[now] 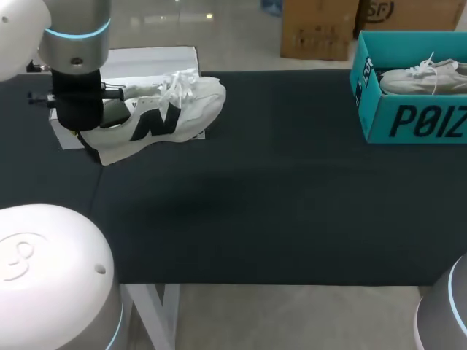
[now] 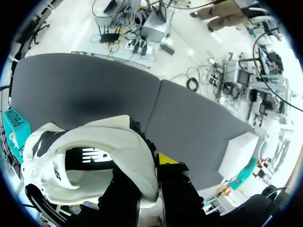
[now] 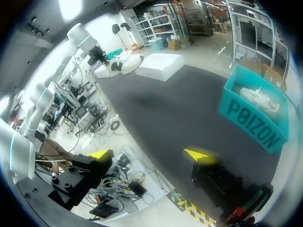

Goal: Take the shoe out of the shoebox, open the shoe tongue, remove and reinsert the insole, then place the shoe into the shoebox

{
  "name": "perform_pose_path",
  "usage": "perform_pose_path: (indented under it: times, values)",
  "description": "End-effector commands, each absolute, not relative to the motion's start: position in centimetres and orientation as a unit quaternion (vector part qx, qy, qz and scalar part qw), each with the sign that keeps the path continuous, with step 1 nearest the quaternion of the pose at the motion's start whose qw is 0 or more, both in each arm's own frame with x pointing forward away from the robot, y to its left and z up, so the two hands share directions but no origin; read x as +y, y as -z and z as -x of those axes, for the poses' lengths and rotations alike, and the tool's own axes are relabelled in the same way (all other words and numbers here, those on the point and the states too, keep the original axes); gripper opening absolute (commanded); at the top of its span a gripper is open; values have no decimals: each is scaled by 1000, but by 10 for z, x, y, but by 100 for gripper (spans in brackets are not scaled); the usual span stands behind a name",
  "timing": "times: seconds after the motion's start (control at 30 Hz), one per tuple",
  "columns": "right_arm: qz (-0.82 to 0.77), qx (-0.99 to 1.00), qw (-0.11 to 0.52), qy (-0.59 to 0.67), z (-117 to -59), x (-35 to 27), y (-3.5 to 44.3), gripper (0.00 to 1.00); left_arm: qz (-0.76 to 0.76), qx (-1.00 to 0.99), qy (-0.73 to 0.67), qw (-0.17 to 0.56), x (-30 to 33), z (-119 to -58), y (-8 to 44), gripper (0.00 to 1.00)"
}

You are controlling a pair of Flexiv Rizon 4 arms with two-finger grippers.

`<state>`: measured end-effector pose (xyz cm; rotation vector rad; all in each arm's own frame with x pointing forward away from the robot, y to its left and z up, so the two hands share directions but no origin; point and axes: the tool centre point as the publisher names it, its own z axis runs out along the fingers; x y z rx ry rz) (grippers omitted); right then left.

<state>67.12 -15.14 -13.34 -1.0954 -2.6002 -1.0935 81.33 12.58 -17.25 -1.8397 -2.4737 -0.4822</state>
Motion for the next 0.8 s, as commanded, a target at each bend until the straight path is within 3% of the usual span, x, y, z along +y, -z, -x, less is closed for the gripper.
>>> perform_pose_path:
  times: [0.03,0.8]
  values:
    - [362,-858,58,359,-672,-152,134,100,596,-788,155,10,126,-816,171,0]
    - [362,-858,58,359,-672,-152,134,100,579,-803,140,20,137,-827,175,0]
